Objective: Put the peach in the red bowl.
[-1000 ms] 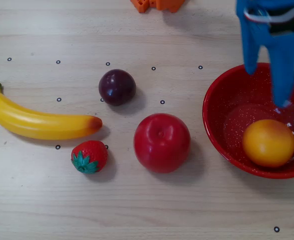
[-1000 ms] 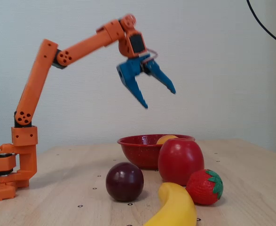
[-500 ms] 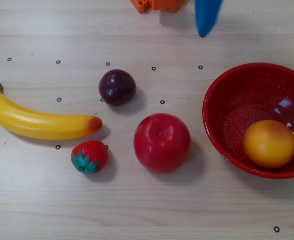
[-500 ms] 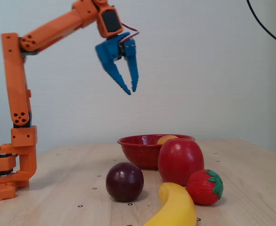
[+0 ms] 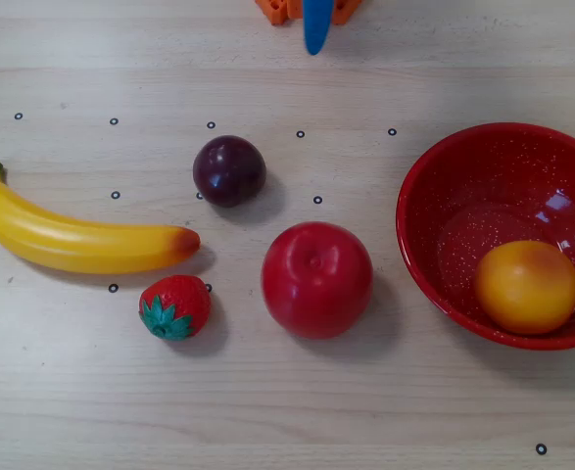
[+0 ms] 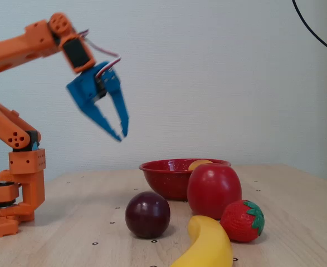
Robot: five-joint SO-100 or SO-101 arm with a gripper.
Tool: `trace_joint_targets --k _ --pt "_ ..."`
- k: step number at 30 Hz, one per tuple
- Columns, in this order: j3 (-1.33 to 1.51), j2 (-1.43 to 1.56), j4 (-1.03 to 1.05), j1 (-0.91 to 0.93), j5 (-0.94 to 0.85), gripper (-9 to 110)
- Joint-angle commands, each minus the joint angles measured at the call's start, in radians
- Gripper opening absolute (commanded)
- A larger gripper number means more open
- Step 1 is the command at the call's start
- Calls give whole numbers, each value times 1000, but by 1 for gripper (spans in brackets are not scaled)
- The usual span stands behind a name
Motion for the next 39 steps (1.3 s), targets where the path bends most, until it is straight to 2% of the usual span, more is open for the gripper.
trace_joint_targets --k 1,10,16,25,32,37,39 --pt "83 115 -78 -29 29 0" --pt "653 601 -288 -67 87 0" --pt "899 834 -367 -69 55 0" --pt "1066 836 -572 -66 -23 0" --pt "1066 836 -515 -67 -72 0" --pt "1066 836 -517 -64 -179 0" --pt "1066 836 -515 -63 -97 0"
